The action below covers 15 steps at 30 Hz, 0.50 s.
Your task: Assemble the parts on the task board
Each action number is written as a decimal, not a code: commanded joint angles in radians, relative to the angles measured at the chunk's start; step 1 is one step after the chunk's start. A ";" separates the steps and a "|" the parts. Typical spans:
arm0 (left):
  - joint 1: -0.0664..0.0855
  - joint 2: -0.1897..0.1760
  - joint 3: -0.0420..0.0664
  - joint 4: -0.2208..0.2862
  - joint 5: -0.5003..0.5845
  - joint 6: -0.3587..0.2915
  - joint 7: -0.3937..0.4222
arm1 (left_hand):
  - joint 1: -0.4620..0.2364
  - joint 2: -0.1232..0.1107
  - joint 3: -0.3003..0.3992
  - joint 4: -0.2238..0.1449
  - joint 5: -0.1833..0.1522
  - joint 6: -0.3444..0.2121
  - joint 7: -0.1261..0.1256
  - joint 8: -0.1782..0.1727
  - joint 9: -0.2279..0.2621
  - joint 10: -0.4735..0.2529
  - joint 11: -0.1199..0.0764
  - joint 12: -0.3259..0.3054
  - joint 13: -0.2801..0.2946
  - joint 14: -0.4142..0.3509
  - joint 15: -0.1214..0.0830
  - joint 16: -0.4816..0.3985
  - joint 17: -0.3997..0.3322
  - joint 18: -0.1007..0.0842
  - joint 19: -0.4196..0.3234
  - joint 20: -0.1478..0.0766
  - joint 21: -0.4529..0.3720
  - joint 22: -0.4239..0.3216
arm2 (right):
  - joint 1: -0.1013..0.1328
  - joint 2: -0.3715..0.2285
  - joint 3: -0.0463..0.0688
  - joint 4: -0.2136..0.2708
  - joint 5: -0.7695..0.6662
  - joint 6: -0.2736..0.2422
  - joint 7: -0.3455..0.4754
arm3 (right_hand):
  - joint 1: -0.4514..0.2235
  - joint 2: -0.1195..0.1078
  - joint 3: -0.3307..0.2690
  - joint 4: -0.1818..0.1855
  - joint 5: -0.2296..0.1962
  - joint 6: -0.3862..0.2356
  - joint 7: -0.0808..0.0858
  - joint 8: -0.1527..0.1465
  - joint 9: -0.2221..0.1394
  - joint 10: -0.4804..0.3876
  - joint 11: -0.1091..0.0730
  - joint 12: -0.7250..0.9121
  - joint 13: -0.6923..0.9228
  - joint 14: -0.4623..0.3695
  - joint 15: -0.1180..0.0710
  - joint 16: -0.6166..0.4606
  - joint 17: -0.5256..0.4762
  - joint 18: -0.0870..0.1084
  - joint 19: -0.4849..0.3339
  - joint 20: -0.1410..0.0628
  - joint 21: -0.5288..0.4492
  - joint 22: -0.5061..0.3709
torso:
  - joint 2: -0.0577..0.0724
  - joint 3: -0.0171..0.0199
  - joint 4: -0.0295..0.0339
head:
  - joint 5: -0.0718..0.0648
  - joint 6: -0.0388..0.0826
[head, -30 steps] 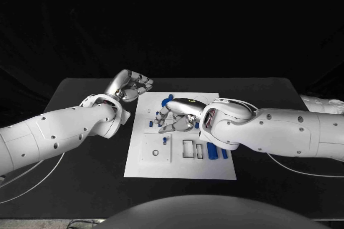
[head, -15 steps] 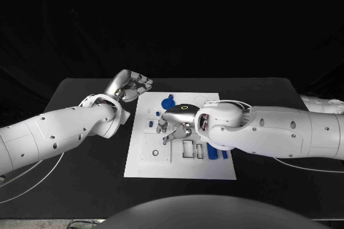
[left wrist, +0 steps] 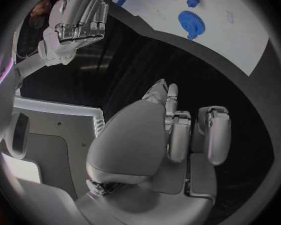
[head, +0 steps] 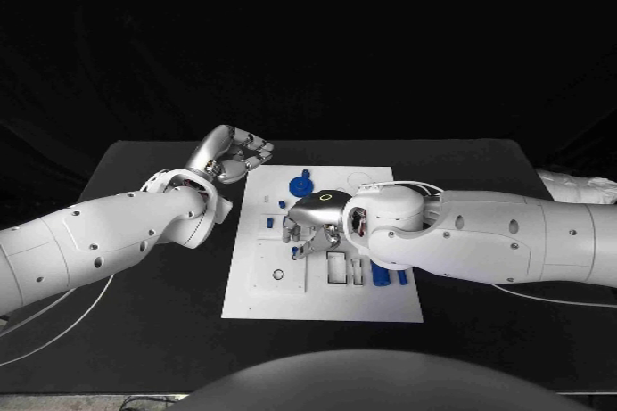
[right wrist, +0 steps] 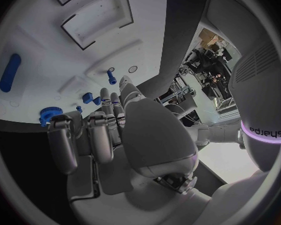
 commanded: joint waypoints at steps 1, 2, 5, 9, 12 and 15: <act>0.001 0.003 0.001 0.002 -0.006 0.011 0.006 | 0.006 0.003 0.006 0.000 -0.004 0.008 0.000 -0.001 0.001 0.008 -0.002 -0.004 0.000 0.104 -0.005 -0.005 0.263 -0.017 0.090 -0.008 0.004 0.255 | -0.001 0.004 0.000 -0.002 -0.029 0.042 -0.029 | 0.011 -0.002 0.002 -0.007 -0.005 -0.005 -0.005 -0.003 -0.002 0.012 -0.003 -0.007 0.000 0.106 -0.007 0.004 0.264 -0.014 0.104 -0.007 0.004 0.263 | 0.001 -0.0005 0.0003 | 0.000 0.000; 0.001 0.003 0.001 0.002 -0.006 0.011 0.006 | 0.006 0.003 0.006 0.000 -0.004 0.008 0.000 -0.001 0.001 0.008 -0.002 -0.004 0.000 0.104 -0.005 -0.005 0.263 -0.017 0.090 -0.008 0.004 0.255 | -0.001 0.006 0.000 -0.003 -0.029 0.045 -0.031 | 0.012 -0.001 0.003 -0.008 -0.005 -0.004 -0.005 -0.003 -0.003 0.015 -0.004 -0.008 0.000 0.106 -0.009 0.004 0.264 -0.014 0.104 -0.008 0.004 0.263 | 0.001 -0.0006 -0.0001 | -0.001 0.000; 0.001 0.004 0.001 0.001 -0.006 0.011 0.006 | 0.006 0.003 0.006 0.000 -0.004 0.008 0.000 -0.001 0.001 0.008 -0.002 -0.004 0.000 0.104 -0.005 -0.005 0.263 -0.017 0.090 -0.008 0.004 0.255 | -0.002 0.012 0.000 -0.006 -0.029 0.049 -0.036 | 0.017 0.003 0.007 -0.009 -0.004 0.000 -0.007 -0.002 -0.005 0.028 -0.009 -0.012 0.000 0.106 -0.014 0.004 0.264 -0.014 0.104 -0.011 0.004 0.263 | 0.000 -0.0006 -0.0004 | -0.003 0.000; 0.001 0.004 0.001 0.001 -0.006 0.012 0.005 | 0.006 0.003 0.006 0.000 -0.004 0.008 0.000 -0.001 0.001 0.008 -0.002 -0.004 0.000 0.104 -0.005 -0.005 0.263 -0.017 0.090 -0.008 0.004 0.255 | -0.004 0.024 0.000 -0.017 -0.030 0.056 -0.047 | 0.023 0.008 0.015 -0.009 -0.004 0.010 -0.009 0.001 -0.008 0.051 -0.016 -0.020 -0.001 0.106 -0.022 0.004 0.264 -0.014 0.104 -0.018 0.004 0.263 | 0.001 0.0001 0.0001 | -0.004 0.000; 0.001 0.005 0.001 0.001 -0.006 0.012 0.005 | 0.006 0.003 0.006 0.000 -0.004 0.008 0.000 -0.001 0.001 0.008 -0.002 -0.004 0.000 0.104 -0.005 -0.005 0.263 -0.017 0.090 -0.008 0.004 0.255 | -0.008 0.031 0.000 -0.024 -0.030 0.063 -0.054 | 0.027 0.010 0.020 -0.008 -0.004 0.019 -0.009 0.003 -0.010 0.065 -0.022 -0.027 -0.001 0.106 -0.028 0.004 0.264 -0.014 0.104 -0.024 0.004 0.263 | 0.000 0.0000 0.0009 | -0.004 0.000; 0.001 0.005 0.001 0.001 -0.006 0.012 0.005 | 0.006 0.003 0.006 0.000 -0.004 0.008 0.000 -0.001 0.001 0.008 -0.002 -0.004 0.000 0.104 -0.005 -0.005 0.263 -0.017 0.090 -0.008 0.004 0.255 | -0.011 0.037 0.000 -0.028 -0.030 0.065 -0.059 | 0.029 0.010 0.025 -0.006 -0.004 0.027 -0.009 0.004 -0.012 0.079 -0.026 -0.035 -0.001 0.106 -0.033 0.004 0.264 -0.014 0.104 -0.029 0.004 0.263 | 0.000 -0.0001 0.0008 | -0.005 0.000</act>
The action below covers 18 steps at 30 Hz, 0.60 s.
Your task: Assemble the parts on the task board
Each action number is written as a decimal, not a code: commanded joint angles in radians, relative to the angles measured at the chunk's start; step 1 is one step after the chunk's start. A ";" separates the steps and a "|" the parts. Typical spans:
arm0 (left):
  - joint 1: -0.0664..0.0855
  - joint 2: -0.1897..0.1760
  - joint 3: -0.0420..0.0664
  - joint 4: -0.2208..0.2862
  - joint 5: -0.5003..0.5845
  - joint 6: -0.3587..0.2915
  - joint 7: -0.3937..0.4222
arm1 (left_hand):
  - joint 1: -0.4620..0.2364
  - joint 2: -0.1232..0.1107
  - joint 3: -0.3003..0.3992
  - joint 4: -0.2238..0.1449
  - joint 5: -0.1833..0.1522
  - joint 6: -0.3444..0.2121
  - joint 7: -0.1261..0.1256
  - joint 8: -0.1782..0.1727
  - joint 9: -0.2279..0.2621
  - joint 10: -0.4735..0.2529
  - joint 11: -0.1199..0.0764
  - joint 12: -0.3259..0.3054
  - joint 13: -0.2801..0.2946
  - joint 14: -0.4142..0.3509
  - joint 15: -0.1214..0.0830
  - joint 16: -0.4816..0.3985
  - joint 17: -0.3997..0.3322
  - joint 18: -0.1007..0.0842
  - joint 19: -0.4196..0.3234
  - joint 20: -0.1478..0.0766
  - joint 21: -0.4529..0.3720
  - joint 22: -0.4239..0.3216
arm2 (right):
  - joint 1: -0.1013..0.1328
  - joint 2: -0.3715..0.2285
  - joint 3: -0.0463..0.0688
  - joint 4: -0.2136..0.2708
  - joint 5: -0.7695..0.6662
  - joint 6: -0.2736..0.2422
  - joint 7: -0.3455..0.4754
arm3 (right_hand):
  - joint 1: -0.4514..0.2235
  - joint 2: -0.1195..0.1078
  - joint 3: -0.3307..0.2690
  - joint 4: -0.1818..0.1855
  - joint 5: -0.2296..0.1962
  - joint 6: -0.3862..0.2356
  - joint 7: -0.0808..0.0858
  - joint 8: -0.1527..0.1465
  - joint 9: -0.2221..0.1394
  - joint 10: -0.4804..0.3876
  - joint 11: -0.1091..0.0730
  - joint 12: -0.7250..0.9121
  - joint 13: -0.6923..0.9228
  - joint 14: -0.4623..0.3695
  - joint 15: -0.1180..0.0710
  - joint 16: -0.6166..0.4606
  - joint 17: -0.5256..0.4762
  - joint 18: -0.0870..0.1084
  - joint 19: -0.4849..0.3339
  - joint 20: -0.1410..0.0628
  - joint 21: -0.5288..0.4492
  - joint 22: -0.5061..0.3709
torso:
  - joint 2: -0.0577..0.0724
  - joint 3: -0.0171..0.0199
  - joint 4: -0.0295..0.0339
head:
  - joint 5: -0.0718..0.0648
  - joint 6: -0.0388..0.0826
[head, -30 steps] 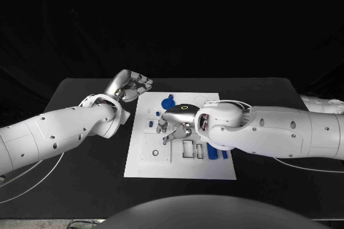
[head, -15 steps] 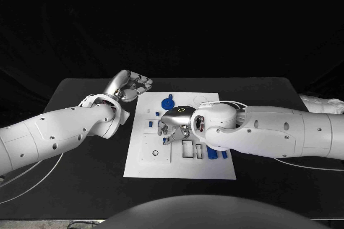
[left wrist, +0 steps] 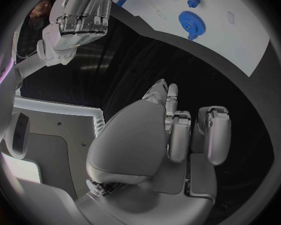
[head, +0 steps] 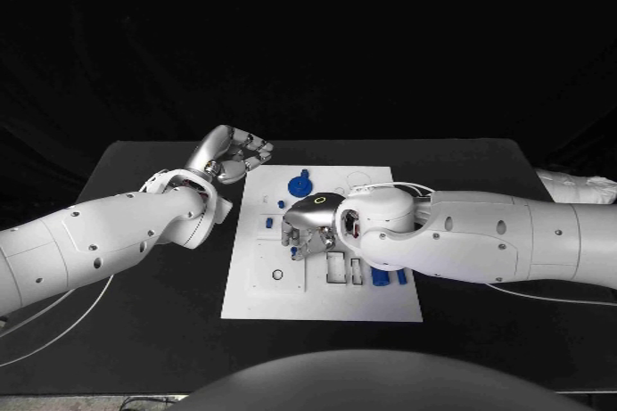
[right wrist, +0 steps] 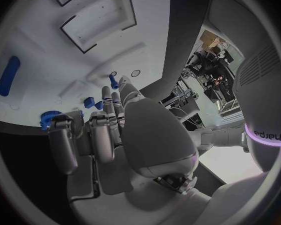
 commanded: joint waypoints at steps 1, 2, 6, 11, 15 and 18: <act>0.001 0.002 0.001 0.002 -0.005 0.012 0.006 | 0.006 0.003 0.006 0.000 -0.004 0.008 0.000 -0.001 0.001 0.008 -0.002 -0.004 0.000 0.104 -0.005 -0.005 0.263 -0.017 0.090 -0.008 0.004 0.255 | -0.003 0.006 0.000 -0.004 -0.018 0.029 -0.026 | 0.009 -0.001 0.009 0.003 -0.004 0.010 -0.001 0.004 -0.003 0.014 -0.003 -0.010 -0.001 0.104 -0.012 0.004 0.263 -0.014 0.105 -0.009 0.004 0.263 | 0.000 0.0000 0.0004 | -0.001 0.000; 0.001 0.002 0.001 0.002 -0.005 0.012 0.006 | 0.006 0.003 0.006 0.000 -0.004 0.008 0.000 -0.001 0.001 0.008 -0.002 -0.004 0.000 0.104 -0.005 -0.005 0.263 -0.017 0.090 -0.008 0.004 0.255 | -0.004 0.007 0.000 -0.005 -0.018 0.029 -0.027 | 0.010 -0.001 0.010 0.004 -0.004 0.012 0.000 0.004 -0.003 0.019 -0.004 -0.013 -0.002 0.104 -0.013 0.004 0.263 -0.014 0.105 -0.011 0.004 0.263 | 0.000 0.0000 0.0004 | -0.001 0.000; 0.001 0.002 0.001 0.002 -0.005 0.012 0.006 | 0.005 0.002 0.008 0.001 -0.004 0.008 0.000 -0.001 0.001 0.008 -0.002 -0.003 0.000 0.104 -0.005 -0.005 0.263 -0.017 0.090 -0.008 0.004 0.256 | -0.005 0.010 0.000 -0.007 -0.018 0.028 -0.031 | 0.010 -0.001 0.015 0.007 -0.004 0.017 0.001 0.003 -0.006 0.031 -0.009 -0.021 -0.002 0.104 -0.018 0.004 0.263 -0.014 0.105 -0.015 0.004 0.263 | -0.001 -0.0004 -0.0001 | -0.001 0.000; 0.001 0.003 0.001 0.001 -0.005 0.012 0.006 | 0.005 0.002 0.008 0.001 -0.004 0.008 0.000 -0.001 0.001 0.008 -0.002 -0.003 0.000 0.104 -0.005 -0.005 0.263 -0.017 0.090 -0.008 0.004 0.256 | -0.006 0.012 0.000 -0.010 -0.018 0.030 -0.036 | 0.010 -0.001 0.020 0.011 -0.004 0.025 0.001 0.004 -0.008 0.045 -0.012 -0.031 -0.002 0.104 -0.022 0.004 0.263 -0.014 0.105 -0.020 0.004 0.263 | -0.001 -0.0005 0.0002 | -0.003 0.000; 0.001 0.004 0.001 0.001 -0.005 0.012 0.006 | 0.005 0.002 0.008 0.001 -0.004 0.008 0.000 -0.001 0.001 0.008 -0.002 -0.003 0.000 0.104 -0.005 -0.005 0.263 -0.017 0.090 -0.008 0.004 0.256 | -0.007 0.013 0.000 -0.013 -0.018 0.036 -0.041 | 0.013 0.002 0.028 0.015 -0.003 0.041 0.002 0.008 -0.009 0.066 -0.018 -0.038 -0.001 0.104 -0.027 0.004 0.263 -0.014 0.105 -0.024 0.004 0.263 | -0.001 -0.0001 0.0003 | -0.003 0.000; 0.001 0.004 0.001 0.001 -0.005 0.012 0.006 | 0.005 0.002 0.008 0.001 -0.004 0.008 0.000 -0.001 0.001 0.008 -0.002 -0.003 0.000 0.104 -0.005 -0.005 0.263 -0.017 0.090 -0.008 0.004 0.256 | -0.007 0.013 0.000 -0.013 -0.019 0.042 -0.046 | 0.016 0.004 0.035 0.017 -0.003 0.060 0.003 0.014 -0.008 0.085 -0.023 -0.042 -0.001 0.104 -0.031 0.004 0.263 -0.014 0.105 -0.028 0.004 0.263 | 0.000 0.0002 0.0004 | -0.003 0.000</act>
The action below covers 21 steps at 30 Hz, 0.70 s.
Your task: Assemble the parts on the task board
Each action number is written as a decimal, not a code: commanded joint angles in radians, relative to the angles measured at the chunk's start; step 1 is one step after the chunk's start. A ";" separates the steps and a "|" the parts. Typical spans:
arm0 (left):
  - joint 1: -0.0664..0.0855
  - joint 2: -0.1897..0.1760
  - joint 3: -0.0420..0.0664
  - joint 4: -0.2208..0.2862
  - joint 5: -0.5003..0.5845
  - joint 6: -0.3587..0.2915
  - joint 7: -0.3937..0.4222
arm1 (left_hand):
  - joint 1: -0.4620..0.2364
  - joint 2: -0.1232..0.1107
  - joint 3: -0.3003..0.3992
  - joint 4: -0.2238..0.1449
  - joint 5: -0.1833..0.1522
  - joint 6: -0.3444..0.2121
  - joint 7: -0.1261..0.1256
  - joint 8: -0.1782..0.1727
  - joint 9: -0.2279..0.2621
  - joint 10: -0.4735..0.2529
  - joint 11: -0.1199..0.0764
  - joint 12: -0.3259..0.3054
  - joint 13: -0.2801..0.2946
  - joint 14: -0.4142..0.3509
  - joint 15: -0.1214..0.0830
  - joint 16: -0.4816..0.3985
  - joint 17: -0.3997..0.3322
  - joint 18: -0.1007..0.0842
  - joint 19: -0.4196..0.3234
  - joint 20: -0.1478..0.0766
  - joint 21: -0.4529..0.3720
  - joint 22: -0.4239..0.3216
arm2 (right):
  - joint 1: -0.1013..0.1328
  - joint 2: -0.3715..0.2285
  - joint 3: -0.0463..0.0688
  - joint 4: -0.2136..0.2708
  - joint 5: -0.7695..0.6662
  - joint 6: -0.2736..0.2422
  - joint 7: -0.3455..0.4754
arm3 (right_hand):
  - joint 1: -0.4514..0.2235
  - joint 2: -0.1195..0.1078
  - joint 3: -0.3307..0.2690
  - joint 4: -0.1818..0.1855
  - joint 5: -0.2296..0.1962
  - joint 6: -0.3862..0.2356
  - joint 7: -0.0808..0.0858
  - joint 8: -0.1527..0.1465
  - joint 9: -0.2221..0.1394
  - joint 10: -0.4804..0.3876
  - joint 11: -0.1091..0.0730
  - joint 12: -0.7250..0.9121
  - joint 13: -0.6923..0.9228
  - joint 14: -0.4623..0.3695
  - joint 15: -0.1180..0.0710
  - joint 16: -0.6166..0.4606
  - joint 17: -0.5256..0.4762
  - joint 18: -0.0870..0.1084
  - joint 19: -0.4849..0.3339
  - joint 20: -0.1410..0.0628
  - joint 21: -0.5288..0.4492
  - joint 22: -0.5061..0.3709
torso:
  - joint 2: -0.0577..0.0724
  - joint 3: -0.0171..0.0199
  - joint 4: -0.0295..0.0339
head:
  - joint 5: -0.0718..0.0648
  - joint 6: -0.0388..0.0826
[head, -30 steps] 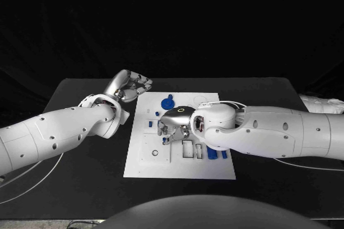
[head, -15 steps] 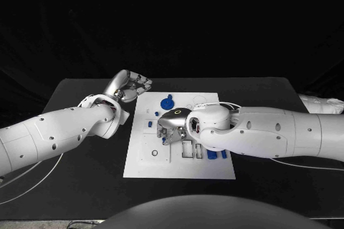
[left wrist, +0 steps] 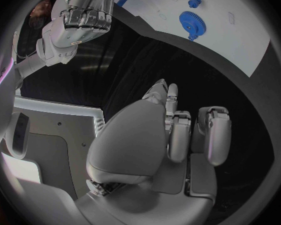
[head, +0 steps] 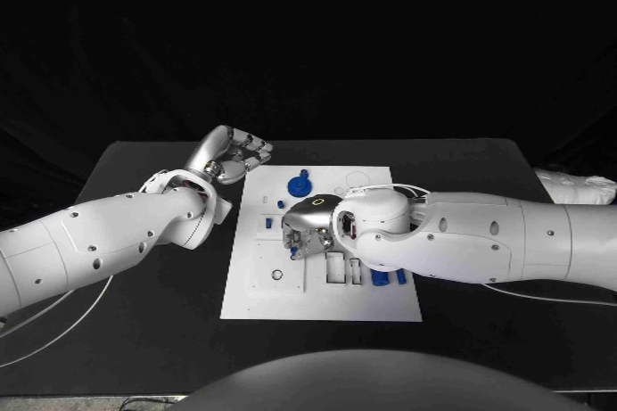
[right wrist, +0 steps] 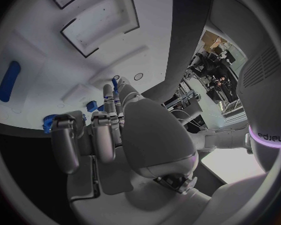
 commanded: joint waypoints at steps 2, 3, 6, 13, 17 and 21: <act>0.001 0.002 0.001 0.001 -0.004 0.011 0.006 | 0.005 0.002 0.008 0.001 -0.004 0.008 0.000 -0.001 0.001 0.005 0.001 -0.003 0.000 0.104 -0.005 -0.005 0.263 -0.017 0.086 -0.005 0.004 0.256 | -0.002 0.002 0.000 -0.001 -0.017 0.030 -0.019 | 0.015 0.004 0.017 0.001 -0.003 0.034 0.001 0.013 0.002 0.036 -0.006 -0.009 -0.001 0.104 -0.014 0.004 0.263 -0.014 0.104 -0.011 0.004 0.263 | 0.000 0.0006 0.0001 | -0.001 0.000; 0.001 0.002 0.001 0.001 -0.004 0.011 0.006 | 0.005 0.002 0.008 0.001 -0.004 0.008 0.000 -0.001 0.001 0.005 0.001 -0.003 0.000 0.104 -0.005 -0.005 0.263 -0.017 0.086 -0.005 0.004 0.256 | -0.002 0.002 0.000 -0.001 -0.018 0.030 -0.018 | 0.016 0.007 0.021 0.003 -0.003 0.044 0.000 0.017 0.003 0.046 -0.008 -0.010 -0.001 0.104 -0.015 0.004 0.263 -0.014 0.104 -0.013 0.004 0.263 | 0.000 0.0004 0.0000 | 0.000 0.000; 0.001 0.002 0.001 0.001 -0.004 0.011 0.006 | 0.005 0.002 0.008 0.001 -0.004 0.008 0.000 -0.001 0.001 0.005 0.001 -0.003 0.000 0.104 -0.005 -0.005 0.263 -0.017 0.086 -0.005 0.004 0.256 | -0.003 0.003 0.000 -0.002 -0.019 0.024 -0.016 | 0.017 0.018 0.035 0.008 -0.003 0.068 -0.001 0.023 0.004 0.074 -0.012 -0.019 -0.002 0.104 -0.019 0.004 0.263 -0.014 0.104 -0.017 0.004 0.263 | 0.000 0.0003 -0.0003 | 0.001 0.000; 0.001 0.001 0.001 0.002 -0.004 0.011 0.006 | 0.005 0.002 0.008 0.001 -0.004 0.008 0.000 -0.001 0.001 0.005 0.001 -0.003 0.000 0.104 -0.005 -0.005 0.263 -0.017 0.086 -0.005 0.004 0.256 | -0.006 0.002 0.000 -0.002 -0.019 -0.001 -0.005 | 0.020 0.021 0.048 0.008 -0.003 0.097 -0.001 0.032 0.008 0.109 -0.015 -0.028 -0.001 0.104 -0.019 0.004 0.263 -0.014 0.104 -0.019 0.004 0.263 | 0.001 -0.0002 -0.0002 | 0.000 0.000; 0.001 0.001 0.001 0.003 -0.004 0.010 0.006 | 0.005 0.002 0.008 0.001 -0.004 0.008 0.000 -0.001 0.001 0.005 0.001 -0.003 0.000 0.104 -0.005 -0.005 0.263 -0.017 0.086 -0.005 0.004 0.256 | -0.006 0.000 0.000 -0.002 -0.019 -0.010 -0.003 | 0.020 0.020 0.050 0.008 -0.003 0.100 -0.001 0.032 0.008 0.113 -0.015 -0.032 -0.002 0.104 -0.018 0.004 0.263 -0.014 0.104 -0.019 0.004 0.263 | 0.001 -0.0002 -0.0007 | 0.001 0.000; 0.001 0.001 0.001 0.003 -0.004 0.010 0.006 | 0.005 0.002 0.008 0.001 -0.004 0.008 0.000 -0.001 0.001 0.005 0.001 -0.003 0.000 0.104 -0.005 -0.005 0.263 -0.017 0.086 -0.005 0.004 0.256 | -0.007 -0.004 0.000 0.000 -0.017 -0.025 0.002 | 0.021 0.018 0.051 0.007 -0.003 0.102 0.000 0.032 0.008 0.116 -0.015 -0.035 -0.002 0.104 -0.018 0.004 0.263 -0.014 0.104 -0.018 0.004 0.263 | 0.000 -0.0001 0.0000 | 0.001 0.000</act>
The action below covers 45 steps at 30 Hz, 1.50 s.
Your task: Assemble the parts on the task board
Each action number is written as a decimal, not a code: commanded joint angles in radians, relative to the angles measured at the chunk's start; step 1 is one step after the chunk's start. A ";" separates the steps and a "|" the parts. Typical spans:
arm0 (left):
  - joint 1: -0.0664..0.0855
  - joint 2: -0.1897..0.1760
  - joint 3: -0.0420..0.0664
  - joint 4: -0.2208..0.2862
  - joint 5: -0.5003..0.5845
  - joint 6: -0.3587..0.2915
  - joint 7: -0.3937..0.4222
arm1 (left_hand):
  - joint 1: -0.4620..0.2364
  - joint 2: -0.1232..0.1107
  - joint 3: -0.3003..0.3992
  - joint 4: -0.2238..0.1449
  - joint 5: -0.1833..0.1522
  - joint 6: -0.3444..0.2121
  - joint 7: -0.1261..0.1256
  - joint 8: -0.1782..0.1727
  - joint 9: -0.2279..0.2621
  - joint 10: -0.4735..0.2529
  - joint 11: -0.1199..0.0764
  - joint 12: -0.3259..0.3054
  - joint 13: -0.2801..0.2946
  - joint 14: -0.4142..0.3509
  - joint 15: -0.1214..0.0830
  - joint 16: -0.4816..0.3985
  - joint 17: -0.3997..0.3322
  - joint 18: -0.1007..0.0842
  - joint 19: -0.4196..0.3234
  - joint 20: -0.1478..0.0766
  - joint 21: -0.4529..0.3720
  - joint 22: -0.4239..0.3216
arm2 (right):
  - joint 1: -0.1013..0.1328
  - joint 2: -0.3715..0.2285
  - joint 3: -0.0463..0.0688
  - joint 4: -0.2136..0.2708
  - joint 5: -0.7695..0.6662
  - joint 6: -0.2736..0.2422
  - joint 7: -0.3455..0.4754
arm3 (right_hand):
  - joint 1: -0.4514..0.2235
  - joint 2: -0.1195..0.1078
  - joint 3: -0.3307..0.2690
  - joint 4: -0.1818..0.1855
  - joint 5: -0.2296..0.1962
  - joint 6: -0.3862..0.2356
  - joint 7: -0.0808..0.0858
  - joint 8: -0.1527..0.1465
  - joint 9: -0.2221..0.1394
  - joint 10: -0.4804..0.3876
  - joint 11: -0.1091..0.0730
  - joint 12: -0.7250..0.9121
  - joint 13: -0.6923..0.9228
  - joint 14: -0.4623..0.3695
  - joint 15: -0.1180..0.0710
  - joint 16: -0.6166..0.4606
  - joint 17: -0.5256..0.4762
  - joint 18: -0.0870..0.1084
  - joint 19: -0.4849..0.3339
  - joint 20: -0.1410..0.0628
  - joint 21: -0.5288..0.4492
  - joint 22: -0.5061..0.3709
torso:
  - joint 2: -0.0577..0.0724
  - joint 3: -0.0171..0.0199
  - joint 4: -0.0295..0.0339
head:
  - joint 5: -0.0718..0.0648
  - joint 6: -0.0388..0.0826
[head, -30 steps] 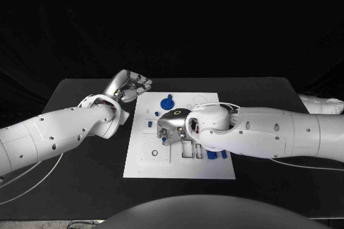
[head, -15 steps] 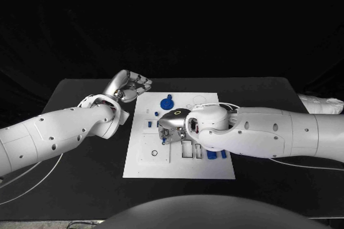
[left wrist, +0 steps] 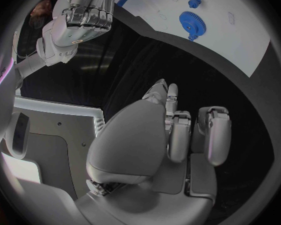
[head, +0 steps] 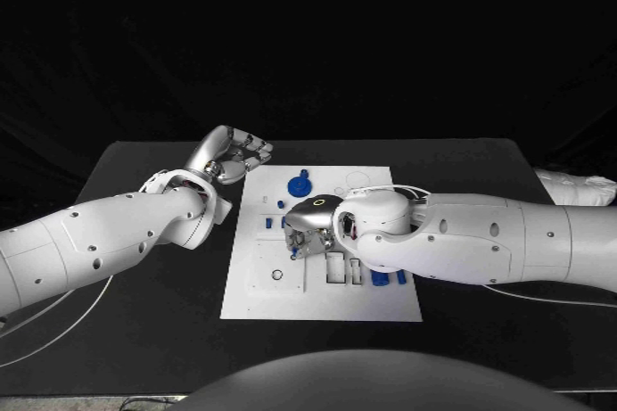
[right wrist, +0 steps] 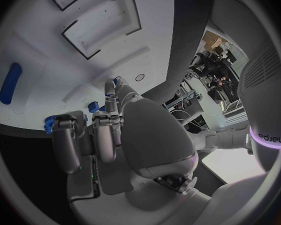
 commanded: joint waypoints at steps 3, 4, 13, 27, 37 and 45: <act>0.001 0.001 0.001 0.002 -0.004 0.009 0.006 | 0.005 0.002 0.008 0.001 -0.004 0.008 0.000 -0.001 0.001 0.005 0.001 -0.003 0.000 0.104 -0.005 -0.005 0.263 -0.017 0.086 -0.005 0.004 0.256 | -0.003 -0.005 -0.001 0.003 -0.011 -0.027 0.010 | 0.005 0.002 0.008 -0.001 0.002 0.010 0.000 0.002 0.000 0.012 -0.001 -0.008 -0.001 0.104 -0.003 0.004 0.263 -0.014 0.105 -0.004 0.004 0.263 | 0.000 0.0000 0.0003 | 0.001 0.000; 0.001 0.001 0.001 0.002 -0.004 0.010 0.006 | 0.005 0.002 0.008 0.001 -0.004 0.008 0.000 -0.001 0.001 0.005 0.001 -0.003 0.000 0.104 -0.005 -0.005 0.263 -0.017 0.086 -0.005 0.004 0.256 | -0.003 -0.005 -0.001 0.004 -0.010 -0.029 0.011 | 0.005 0.002 0.008 -0.001 0.002 0.010 0.000 0.002 0.000 0.012 -0.001 -0.008 -0.001 0.104 -0.003 0.004 0.263 -0.014 0.105 -0.004 0.004 0.263 | 0.000 0.0002 0.0000 | 0.001 0.000; 0.001 0.002 0.001 0.002 -0.004 0.010 0.006 | 0.005 0.002 0.008 0.001 -0.004 0.008 0.000 -0.001 0.001 0.005 0.001 -0.003 0.000 0.104 -0.005 -0.005 0.263 -0.017 0.086 -0.005 0.004 0.256 | -0.005 -0.005 -0.001 0.012 -0.003 -0.031 0.016 | 0.005 0.000 0.010 -0.002 0.001 0.011 0.001 0.002 -0.001 0.013 0.000 -0.011 -0.001 0.104 -0.002 0.004 0.263 -0.014 0.105 -0.004 0.004 0.263 | 0.000 0.0001 0.0000 | 0.000 0.000; 0.001 0.004 0.001 0.000 -0.004 0.012 0.006 | 0.005 0.002 0.008 0.001 -0.004 0.008 0.000 -0.001 0.001 0.005 0.001 -0.003 0.000 0.104 -0.005 -0.005 0.263 -0.017 0.086 -0.005 0.004 0.256 | -0.005 -0.002 -0.001 0.010 0.003 -0.008 0.008 | 0.001 -0.006 0.013 0.001 0.001 0.009 0.003 -0.004 -0.003 0.013 0.003 -0.028 -0.002 0.104 0.001 0.004 0.263 -0.014 0.105 -0.001 0.004 0.263 | 0.000 -0.0003 0.0007 | -0.002 0.000; 0.001 0.003 0.001 0.000 -0.004 0.013 0.006 | 0.005 0.002 0.008 0.001 -0.004 0.008 0.000 -0.001 0.001 0.005 0.001 -0.003 0.000 0.104 -0.005 -0.005 0.263 -0.017 0.086 -0.005 0.004 0.256 | -0.005 0.005 -0.001 0.005 0.002 0.009 0.000 | 0.001 -0.008 0.016 0.001 0.001 0.006 0.004 -0.008 -0.004 0.012 0.004 -0.036 -0.002 0.104 0.002 0.004 0.263 -0.014 0.105 0.000 0.004 0.263 | 0.000 0.0004 0.0004 | -0.004 0.000; 0.001 0.004 0.001 -0.001 -0.004 0.014 0.006 | 0.005 0.002 0.008 0.001 -0.004 0.008 0.000 -0.001 0.001 0.005 0.001 -0.003 0.000 0.104 -0.005 -0.005 0.263 -0.017 0.086 -0.005 0.004 0.256 | -0.007 0.009 -0.001 0.006 -0.004 0.036 -0.017 | 0.002 -0.010 0.019 0.000 0.001 0.005 0.004 -0.011 -0.006 0.011 0.004 -0.042 -0.002 0.104 0.002 0.004 0.263 -0.014 0.105 0.000 0.004 0.263 | 0.000 -0.0004 0.0000 | -0.006 0.000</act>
